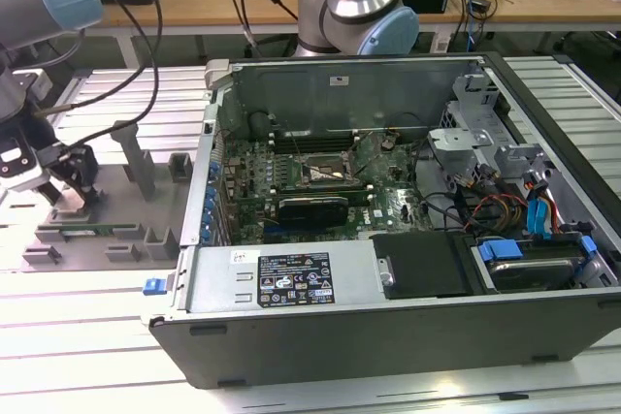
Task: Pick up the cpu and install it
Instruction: 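Pick up the cpu and move it towards the insertion slot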
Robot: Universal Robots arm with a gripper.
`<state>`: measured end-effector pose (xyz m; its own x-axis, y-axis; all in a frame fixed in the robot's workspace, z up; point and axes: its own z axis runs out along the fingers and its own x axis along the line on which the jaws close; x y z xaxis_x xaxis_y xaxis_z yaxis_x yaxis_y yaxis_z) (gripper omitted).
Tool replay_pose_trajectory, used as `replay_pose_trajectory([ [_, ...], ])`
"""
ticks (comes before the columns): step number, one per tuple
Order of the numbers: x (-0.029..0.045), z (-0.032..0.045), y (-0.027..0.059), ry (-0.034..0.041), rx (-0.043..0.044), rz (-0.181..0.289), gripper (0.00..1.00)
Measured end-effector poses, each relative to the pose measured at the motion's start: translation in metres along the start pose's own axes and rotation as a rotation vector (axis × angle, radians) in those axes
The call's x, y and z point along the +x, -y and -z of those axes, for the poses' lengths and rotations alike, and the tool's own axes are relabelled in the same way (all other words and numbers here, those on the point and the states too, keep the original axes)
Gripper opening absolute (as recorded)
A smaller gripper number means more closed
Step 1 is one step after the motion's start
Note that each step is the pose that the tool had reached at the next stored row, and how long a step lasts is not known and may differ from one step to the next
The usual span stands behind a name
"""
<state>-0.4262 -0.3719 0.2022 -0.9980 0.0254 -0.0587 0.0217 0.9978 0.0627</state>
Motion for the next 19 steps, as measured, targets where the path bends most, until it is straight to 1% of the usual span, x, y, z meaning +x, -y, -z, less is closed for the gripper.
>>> replay_pose_trajectory([
  [10, -0.0015, 0.0263, -0.0018, 0.0001, 0.0000, 0.000, 0.54],
  [12, -0.0021, 0.0357, -0.0028, 0.0000, 0.0002, 0.000, 0.54],
  [13, -0.0023, 0.0388, -0.0032, 0.0000, 0.0003, 0.000, 0.54],
  [18, -0.0030, 0.0509, -0.0049, 0.0001, 0.0016, 0.000, 0.54],
  [19, -0.0032, 0.0545, -0.0053, 0.0000, 0.0019, 0.000, 0.54],
])
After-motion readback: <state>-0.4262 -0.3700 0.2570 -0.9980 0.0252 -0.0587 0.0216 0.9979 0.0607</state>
